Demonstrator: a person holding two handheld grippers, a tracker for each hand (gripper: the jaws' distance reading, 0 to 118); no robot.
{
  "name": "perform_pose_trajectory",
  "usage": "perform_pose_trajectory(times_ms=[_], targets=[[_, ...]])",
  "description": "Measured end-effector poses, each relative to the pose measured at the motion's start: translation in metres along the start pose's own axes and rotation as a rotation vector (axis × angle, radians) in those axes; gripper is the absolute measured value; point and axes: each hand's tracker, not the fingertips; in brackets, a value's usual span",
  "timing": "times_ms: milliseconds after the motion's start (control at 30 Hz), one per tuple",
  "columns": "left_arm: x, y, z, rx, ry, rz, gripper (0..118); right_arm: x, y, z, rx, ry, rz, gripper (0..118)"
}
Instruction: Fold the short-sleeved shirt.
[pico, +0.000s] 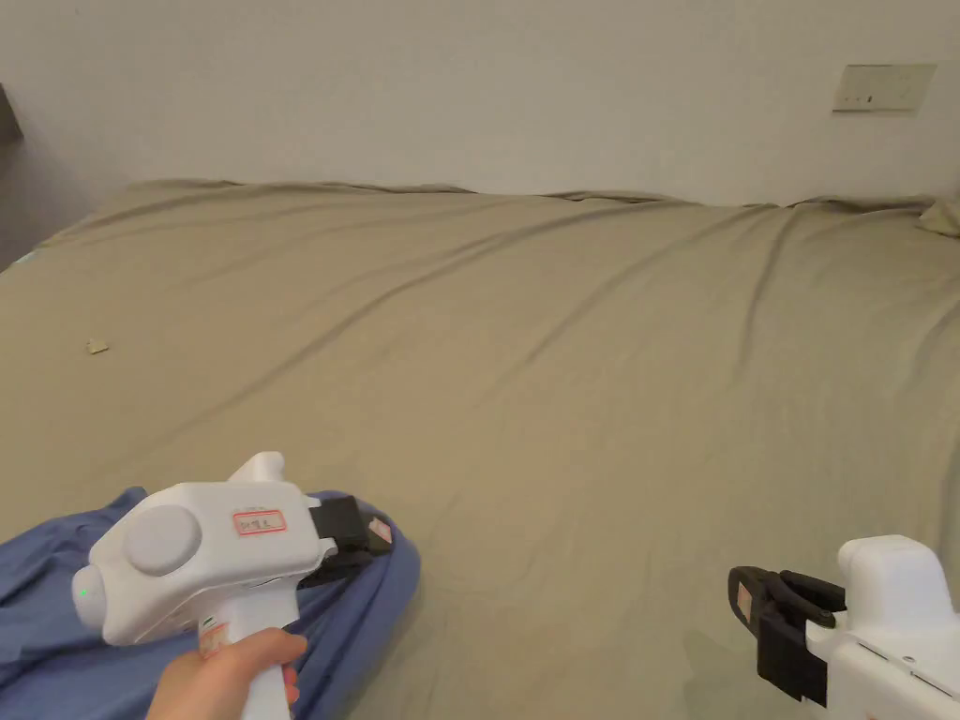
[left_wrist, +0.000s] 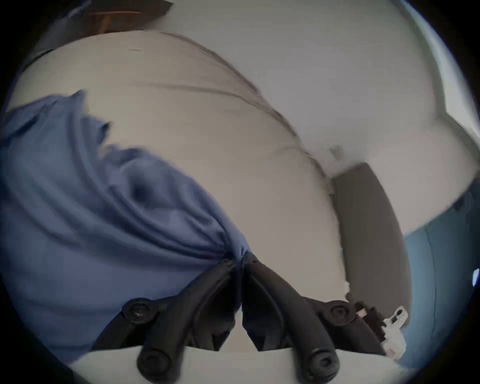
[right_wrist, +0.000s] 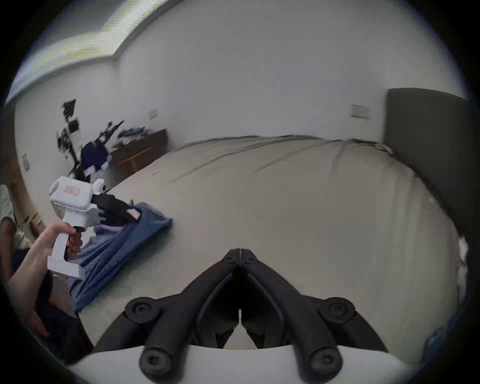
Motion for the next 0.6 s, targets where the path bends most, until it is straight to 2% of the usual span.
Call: perform_pose_trajectory(times_ms=[67,133,200,300,433,567,600], targets=[[0.076,-0.015,-0.048,-0.083,0.002,-0.164,0,0.031,-0.004,0.039,0.022,-0.081,-0.003,2],[0.137,-0.037,-0.101,-0.181,-0.099,-0.238,0,0.057,-0.011,0.073,0.042,-0.159,-0.036,2],[0.207,-0.084,-0.149,-0.323,-0.164,-0.345,0,0.083,-0.017,0.112,0.072,-0.235,-0.069,2],[0.289,-0.178,-0.202,-0.514,-0.179,-0.585,0,0.118,-0.029,0.159,0.092,-0.383,-0.067,2],[0.337,-0.281,-0.231,-0.71,-0.258,-0.683,0,0.154,-0.042,0.194,0.071,-0.524,-0.084,2],[0.346,-0.336,-0.237,-0.768,-0.178,-0.869,0,0.173,-0.05,0.206,0.065,-0.557,-0.124,2],[0.343,-0.336,-0.242,-0.776,-0.16,-0.857,0,0.174,-0.051,0.208,0.068,-0.557,-0.129,2]])
